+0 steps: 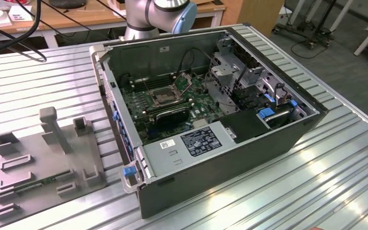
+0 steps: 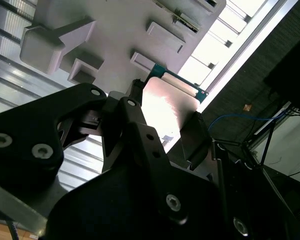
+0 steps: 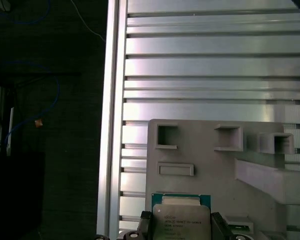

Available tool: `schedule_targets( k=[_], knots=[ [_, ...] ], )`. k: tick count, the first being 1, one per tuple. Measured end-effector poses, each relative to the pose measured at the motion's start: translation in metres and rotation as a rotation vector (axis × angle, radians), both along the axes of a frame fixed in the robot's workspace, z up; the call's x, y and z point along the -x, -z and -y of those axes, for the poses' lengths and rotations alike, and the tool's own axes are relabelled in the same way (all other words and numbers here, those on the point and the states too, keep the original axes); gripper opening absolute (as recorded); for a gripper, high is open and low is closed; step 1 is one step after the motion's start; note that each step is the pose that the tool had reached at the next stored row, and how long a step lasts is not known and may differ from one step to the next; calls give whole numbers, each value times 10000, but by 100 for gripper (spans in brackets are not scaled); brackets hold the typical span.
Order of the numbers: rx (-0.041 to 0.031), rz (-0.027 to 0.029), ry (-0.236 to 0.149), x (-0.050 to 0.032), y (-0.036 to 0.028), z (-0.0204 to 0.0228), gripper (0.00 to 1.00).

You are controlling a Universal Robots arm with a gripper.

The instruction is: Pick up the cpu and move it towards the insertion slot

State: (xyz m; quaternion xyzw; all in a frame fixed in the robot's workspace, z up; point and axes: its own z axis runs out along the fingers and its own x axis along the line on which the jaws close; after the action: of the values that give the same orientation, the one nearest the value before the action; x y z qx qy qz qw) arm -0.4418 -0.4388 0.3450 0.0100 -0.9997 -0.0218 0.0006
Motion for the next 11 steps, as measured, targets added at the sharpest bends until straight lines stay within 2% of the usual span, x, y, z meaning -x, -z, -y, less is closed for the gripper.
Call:
schedule_targets(
  k=[7, 11],
  knots=[
    [0, -1, 0, 0, -2, 0, 54],
    [1, -1, 0, 0, -33, 0, 54]
  ],
)
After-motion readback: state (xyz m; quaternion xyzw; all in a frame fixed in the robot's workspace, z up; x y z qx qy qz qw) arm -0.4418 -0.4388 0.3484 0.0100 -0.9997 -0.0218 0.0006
